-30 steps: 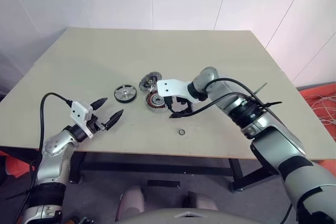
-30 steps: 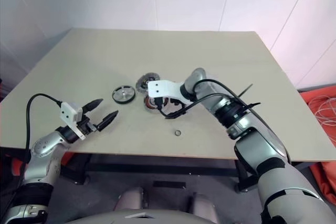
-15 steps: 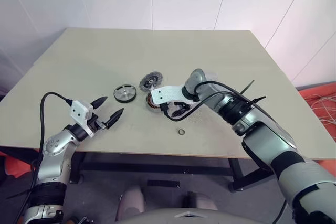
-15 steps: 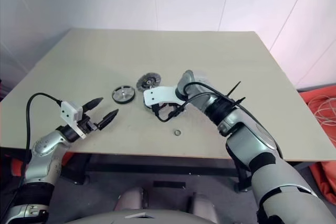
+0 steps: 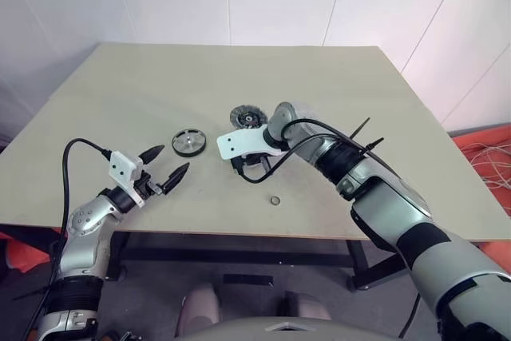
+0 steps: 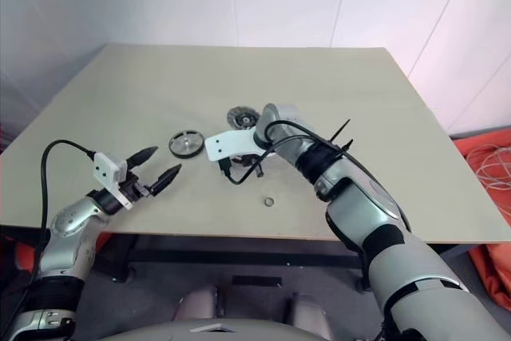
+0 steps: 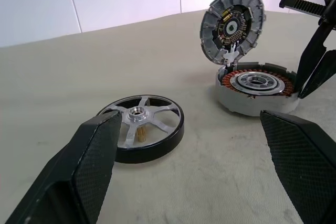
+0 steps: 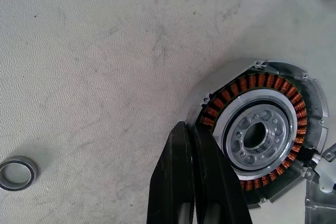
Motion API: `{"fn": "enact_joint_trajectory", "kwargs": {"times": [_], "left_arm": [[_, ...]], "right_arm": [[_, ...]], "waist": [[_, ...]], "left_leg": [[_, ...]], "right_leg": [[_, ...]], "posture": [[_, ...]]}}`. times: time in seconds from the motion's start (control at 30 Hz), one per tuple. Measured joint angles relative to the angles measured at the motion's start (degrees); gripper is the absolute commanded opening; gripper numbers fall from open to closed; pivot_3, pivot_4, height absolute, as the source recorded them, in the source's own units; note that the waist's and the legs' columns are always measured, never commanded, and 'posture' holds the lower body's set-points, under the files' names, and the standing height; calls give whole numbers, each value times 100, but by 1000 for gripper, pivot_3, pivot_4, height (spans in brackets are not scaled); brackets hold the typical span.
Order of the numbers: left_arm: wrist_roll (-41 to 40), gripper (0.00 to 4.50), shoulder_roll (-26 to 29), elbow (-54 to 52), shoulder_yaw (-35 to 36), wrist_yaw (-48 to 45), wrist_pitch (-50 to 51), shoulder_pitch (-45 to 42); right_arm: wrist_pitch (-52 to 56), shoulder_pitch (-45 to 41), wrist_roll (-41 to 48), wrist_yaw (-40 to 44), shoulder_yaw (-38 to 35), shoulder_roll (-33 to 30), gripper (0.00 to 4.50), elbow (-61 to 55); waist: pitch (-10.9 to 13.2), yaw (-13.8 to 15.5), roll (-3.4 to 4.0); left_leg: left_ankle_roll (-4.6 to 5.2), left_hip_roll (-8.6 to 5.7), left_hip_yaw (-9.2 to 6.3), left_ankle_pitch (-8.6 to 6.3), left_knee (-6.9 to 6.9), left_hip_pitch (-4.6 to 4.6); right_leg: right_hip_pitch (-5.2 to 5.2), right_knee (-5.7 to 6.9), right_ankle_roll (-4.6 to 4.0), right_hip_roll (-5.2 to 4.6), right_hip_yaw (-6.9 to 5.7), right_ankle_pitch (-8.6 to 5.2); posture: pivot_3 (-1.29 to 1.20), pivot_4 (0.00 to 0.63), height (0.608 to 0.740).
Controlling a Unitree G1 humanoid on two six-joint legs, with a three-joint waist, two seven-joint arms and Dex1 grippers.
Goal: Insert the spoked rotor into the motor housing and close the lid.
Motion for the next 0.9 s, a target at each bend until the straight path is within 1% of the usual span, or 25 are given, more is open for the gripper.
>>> {"fn": "enact_joint_trajectory", "kwargs": {"times": [0.2,0.37,0.57,0.7,0.9], "left_arm": [[0,4500,1,0,-1,4,0,-44],[3,4500,1,-6,-4,6,2,-59],[3,4500,4,-3,-9,1,3,-88],[3,4500,6,1,-10,-30,4,-145],[3,4500,7,2,-10,-46,21,-146]], "right_arm": [[-12,-101,-54,244,0,18,32,-33],[209,24,-20,723,-3,-156,32,-988],[666,431,62,1017,-1,-340,32,-2028],[890,653,68,1086,17,-426,32,-2400],[1010,721,3,1001,42,-492,32,-2466]], "waist": [[0,-5,0],[1,9,-2],[0,37,-6],[0,31,-7],[0,29,-7]], "left_leg": [[0,1,0,0,0,-15],[-10,1,-2,6,0,-32],[-9,1,-6,6,2,-30],[-11,1,-7,7,3,-24],[-16,2,-7,10,3,-18]], "right_leg": [[-14,-1,-4,2,0,-2],[-30,-2,-4,4,-2,-2],[-24,-1,-4,3,-4,-2],[-21,6,-4,3,-3,-2],[-19,11,-4,4,-3,-2]], "posture": [[0,0,740],[0,0,740],[0,0,740],[0,0,740],[0,0,740]]}}
